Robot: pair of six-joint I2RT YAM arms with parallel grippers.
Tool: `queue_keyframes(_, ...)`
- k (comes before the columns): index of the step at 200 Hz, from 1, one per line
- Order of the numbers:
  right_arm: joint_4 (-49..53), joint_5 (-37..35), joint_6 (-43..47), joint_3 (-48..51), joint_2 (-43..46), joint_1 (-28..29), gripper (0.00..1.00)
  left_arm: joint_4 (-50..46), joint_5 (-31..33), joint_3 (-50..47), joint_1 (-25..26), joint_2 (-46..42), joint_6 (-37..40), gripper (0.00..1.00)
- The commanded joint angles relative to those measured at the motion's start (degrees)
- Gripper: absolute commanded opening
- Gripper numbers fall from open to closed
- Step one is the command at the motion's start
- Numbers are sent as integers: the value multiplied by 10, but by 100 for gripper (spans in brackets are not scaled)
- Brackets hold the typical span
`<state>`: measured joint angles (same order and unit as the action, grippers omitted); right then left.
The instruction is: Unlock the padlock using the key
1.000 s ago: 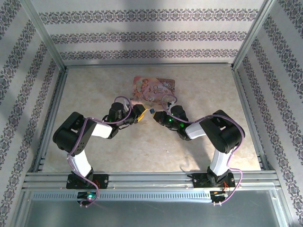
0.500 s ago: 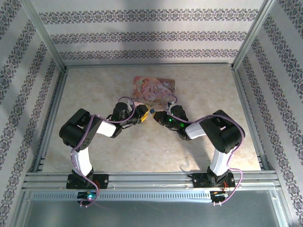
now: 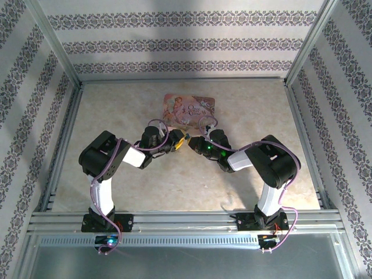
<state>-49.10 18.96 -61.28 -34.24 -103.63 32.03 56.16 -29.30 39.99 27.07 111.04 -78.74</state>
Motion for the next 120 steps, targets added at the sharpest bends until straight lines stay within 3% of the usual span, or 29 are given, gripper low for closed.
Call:
queue_keyframes(1, -12, 9, -2, -9, 16, 1, 0, 23, 3, 21, 8, 15, 0, 44)
queue_keyframes(120, -13, 14, -15, -14, 15, 0, 0, 79, 16, 37, 13, 61, -34, 37)
